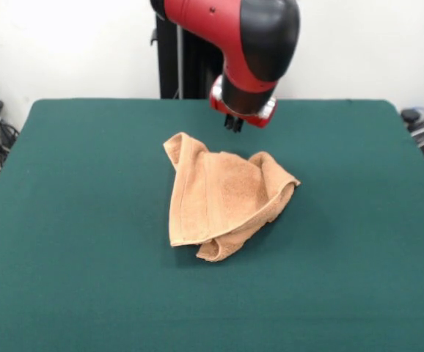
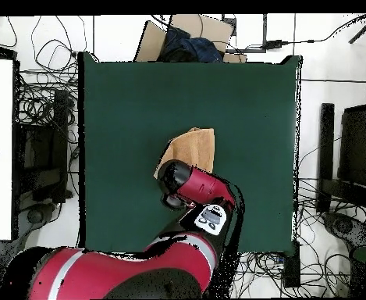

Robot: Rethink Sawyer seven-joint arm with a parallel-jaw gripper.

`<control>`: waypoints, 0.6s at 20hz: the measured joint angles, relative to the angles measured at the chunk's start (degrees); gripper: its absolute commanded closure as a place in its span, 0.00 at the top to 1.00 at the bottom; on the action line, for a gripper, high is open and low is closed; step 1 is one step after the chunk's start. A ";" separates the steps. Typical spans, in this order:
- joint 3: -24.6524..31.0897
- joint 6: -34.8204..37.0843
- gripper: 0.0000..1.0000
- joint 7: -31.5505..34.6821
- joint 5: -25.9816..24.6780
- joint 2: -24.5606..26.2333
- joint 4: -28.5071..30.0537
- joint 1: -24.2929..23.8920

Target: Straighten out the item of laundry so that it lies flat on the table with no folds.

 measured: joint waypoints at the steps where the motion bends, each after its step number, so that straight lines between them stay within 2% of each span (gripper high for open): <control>1: 0.18 0.00 0.00 0.00 0.00 0.44 -0.41 0.00; 12: 0.69 0.00 0.00 0.00 0.00 0.58 -0.99 -0.45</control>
